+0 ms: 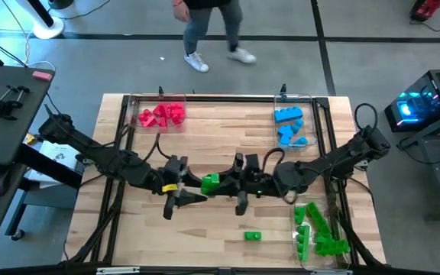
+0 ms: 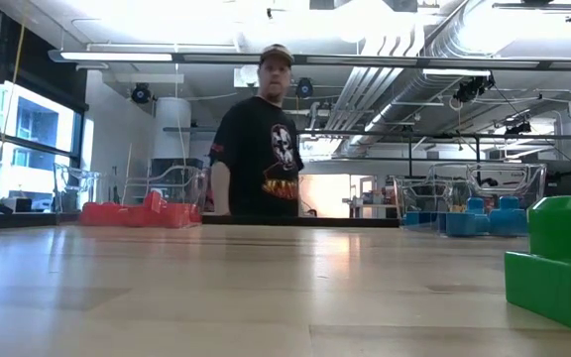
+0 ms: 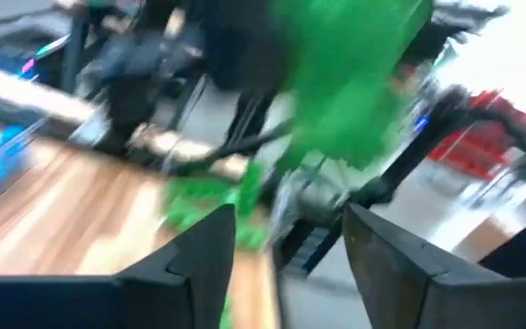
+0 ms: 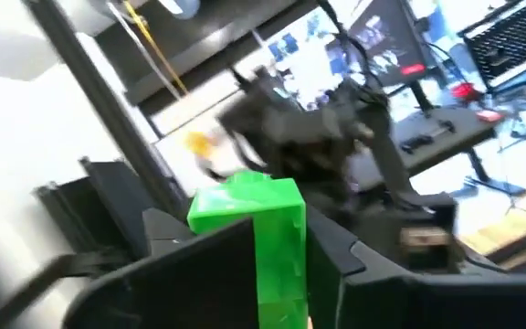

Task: Sort blocks
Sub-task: Put the green game piece into the bottom right transparent bin

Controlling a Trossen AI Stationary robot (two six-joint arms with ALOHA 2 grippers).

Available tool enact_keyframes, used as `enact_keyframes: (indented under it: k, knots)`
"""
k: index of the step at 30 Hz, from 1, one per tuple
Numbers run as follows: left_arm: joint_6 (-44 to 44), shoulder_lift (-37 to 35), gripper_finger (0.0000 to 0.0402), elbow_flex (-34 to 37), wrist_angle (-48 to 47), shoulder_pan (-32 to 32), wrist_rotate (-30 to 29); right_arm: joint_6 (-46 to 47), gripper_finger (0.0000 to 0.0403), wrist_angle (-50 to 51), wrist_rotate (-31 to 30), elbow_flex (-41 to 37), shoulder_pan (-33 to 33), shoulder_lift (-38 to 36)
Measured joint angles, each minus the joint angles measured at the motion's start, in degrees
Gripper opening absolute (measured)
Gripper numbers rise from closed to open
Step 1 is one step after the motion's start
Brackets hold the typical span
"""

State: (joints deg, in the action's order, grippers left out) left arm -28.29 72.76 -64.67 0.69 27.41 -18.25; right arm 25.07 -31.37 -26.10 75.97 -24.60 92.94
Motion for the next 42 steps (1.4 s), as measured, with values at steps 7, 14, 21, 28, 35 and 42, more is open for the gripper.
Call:
enact_keyframes:
  k: [7,14,21,28,35,42]
  knots:
    - [-2.7,-6.4,0.0224,0.1,-21.8,-0.1,-0.9,-1.9,0.0003,13.0,0.7,0.1,-1.9,-7.1]
    - [-12.6,-7.8,0.0227,1.1,-39.3,5.0,-8.9,19.5,0.0002,53.6,1.3,0.1,-10.2,-17.2]
    - [-20.6,-7.7,0.0227,15.3,-18.5,9.9,-10.9,52.4,0.0001,76.2,6.6,0.1,-25.4,-14.9]
    - [-28.0,-7.7,0.0227,24.8,-1.0,11.0,-9.6,80.9,0.0001,89.2,21.0,0.1,-39.0,-8.8]
    - [-28.7,-7.7,0.0227,25.1,-0.2,10.3,-9.5,97.4,0.0005,99.9,24.3,0.1,-44.1,-5.4]
    - [-28.6,-7.7,0.0227,25.1,2.6,10.2,-9.4,97.9,0.009,102.4,27.6,0.0,-42.0,-3.6]
